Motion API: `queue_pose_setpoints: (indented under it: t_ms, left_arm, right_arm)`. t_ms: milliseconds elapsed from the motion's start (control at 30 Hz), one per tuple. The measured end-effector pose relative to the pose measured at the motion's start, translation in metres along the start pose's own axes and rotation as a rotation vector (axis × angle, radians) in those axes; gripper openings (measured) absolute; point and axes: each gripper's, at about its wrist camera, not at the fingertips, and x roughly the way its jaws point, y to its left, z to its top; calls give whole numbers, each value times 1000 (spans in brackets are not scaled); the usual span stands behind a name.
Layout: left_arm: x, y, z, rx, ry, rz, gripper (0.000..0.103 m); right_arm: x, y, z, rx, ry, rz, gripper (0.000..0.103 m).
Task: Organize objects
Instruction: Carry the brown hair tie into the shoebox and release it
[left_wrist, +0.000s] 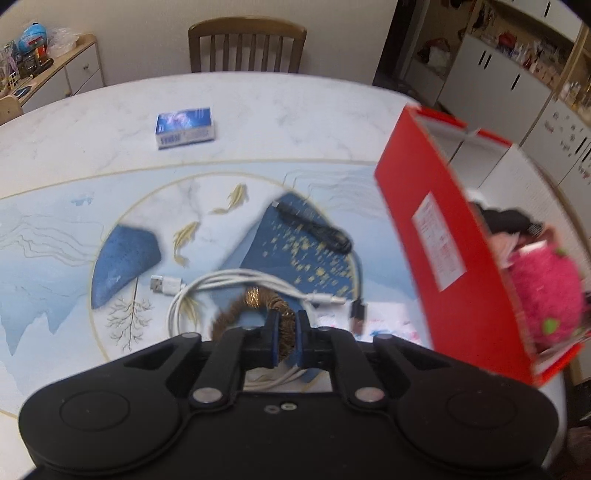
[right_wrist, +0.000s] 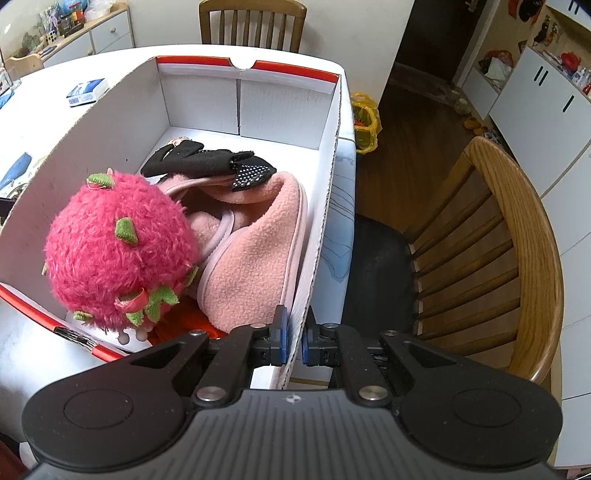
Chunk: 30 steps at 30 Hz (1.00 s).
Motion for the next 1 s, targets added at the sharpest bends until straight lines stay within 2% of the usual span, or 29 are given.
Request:
queue_pose_setpoints:
  t_ms: [233,533,767,1000]
  left_arm:
    - [-35,-12,19,-31,-96,-72,5]
    - [-70,-54,45,13,-240,-252,5]
    - [-69,-88,67,49,-267,-369,5]
    - [-43,-123,88,99,-250,-393,5]
  right_arm:
    - [-2,-3,-3,9,-3,4,7]
    - [-3,-3,-3,7,-7,11,7]
    - [-3,-3,-3,2,-9,13,7]
    - [-3,-4,-3,-6,-12,20,7]
